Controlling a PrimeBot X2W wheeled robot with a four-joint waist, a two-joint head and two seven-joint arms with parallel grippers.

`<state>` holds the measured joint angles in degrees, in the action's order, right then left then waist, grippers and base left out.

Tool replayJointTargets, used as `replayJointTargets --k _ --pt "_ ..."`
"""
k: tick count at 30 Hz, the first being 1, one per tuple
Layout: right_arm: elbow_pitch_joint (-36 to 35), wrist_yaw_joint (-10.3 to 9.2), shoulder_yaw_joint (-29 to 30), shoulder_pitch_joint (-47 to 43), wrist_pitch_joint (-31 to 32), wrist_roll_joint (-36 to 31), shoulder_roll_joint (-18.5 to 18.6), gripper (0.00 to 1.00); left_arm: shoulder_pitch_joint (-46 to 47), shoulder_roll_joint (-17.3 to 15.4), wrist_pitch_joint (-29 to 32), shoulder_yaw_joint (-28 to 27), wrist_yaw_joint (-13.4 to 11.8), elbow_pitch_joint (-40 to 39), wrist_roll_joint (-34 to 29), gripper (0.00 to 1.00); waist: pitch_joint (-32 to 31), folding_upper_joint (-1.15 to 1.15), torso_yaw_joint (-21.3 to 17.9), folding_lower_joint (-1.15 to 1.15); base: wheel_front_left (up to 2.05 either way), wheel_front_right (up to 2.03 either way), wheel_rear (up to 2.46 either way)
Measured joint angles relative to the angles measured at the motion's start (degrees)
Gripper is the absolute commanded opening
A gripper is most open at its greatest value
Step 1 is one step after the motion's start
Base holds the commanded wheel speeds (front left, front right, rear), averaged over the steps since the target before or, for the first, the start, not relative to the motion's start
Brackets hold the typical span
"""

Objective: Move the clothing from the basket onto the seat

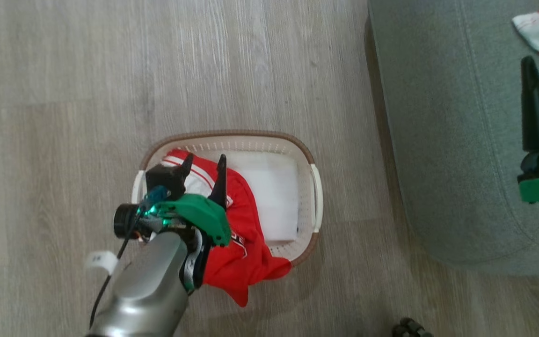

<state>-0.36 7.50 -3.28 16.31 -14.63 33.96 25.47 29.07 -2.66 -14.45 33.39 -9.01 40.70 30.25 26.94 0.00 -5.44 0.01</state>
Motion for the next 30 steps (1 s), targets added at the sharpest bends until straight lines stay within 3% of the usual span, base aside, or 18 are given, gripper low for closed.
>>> replayJointTargets --k 16,30 --pt "-3.8 0.00 0.5 8.8 0.0 2.3 2.3 1.00 14.1 0.1 1.0 13.5 -0.1 17.5 12.0 1.00 11.4 0.00 -3.1 0.01 0.00 0.00 0.00" --pt "-6.8 0.00 0.0 14.1 0.0 3.0 -0.1 1.00 20.6 0.0 8.3 19.3 -2.1 29.6 17.9 1.00 21.6 0.00 -9.0 0.00 0.00 0.00 0.00"
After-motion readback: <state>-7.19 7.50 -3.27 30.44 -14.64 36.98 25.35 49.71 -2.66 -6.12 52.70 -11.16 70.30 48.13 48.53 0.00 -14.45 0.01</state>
